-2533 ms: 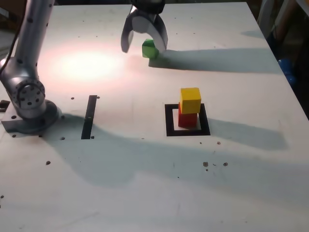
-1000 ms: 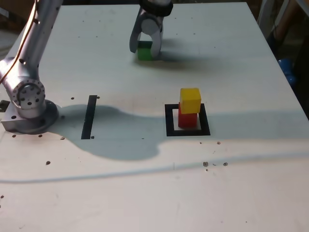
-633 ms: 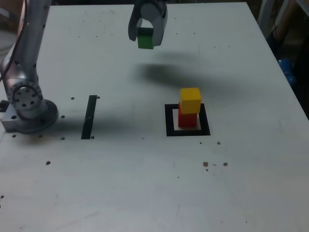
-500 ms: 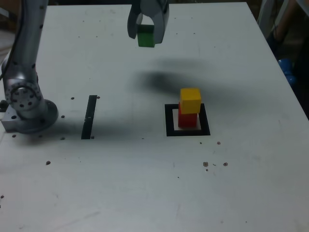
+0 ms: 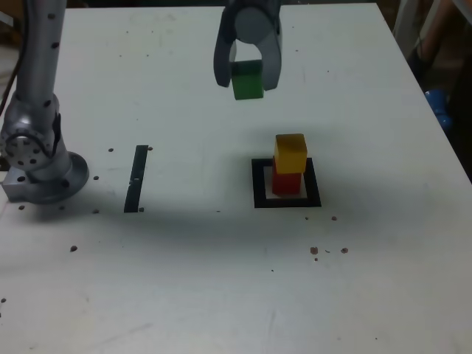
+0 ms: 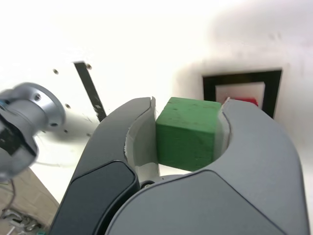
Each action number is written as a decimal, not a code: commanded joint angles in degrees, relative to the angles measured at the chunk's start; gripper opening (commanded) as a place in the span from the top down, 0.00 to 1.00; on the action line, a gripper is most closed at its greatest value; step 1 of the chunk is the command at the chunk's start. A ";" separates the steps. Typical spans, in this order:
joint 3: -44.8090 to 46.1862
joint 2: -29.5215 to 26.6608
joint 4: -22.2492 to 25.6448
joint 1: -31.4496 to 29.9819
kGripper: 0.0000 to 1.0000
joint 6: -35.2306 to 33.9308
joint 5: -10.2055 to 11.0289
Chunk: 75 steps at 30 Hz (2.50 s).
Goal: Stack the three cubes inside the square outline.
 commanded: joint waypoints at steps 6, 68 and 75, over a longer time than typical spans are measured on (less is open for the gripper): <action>-2.58 1.57 0.92 -6.09 0.70 -3.99 -1.12; -6.02 6.43 0.69 -11.27 0.00 -4.82 1.19; 3.12 -2.64 0.29 -11.27 0.00 -7.46 3.74</action>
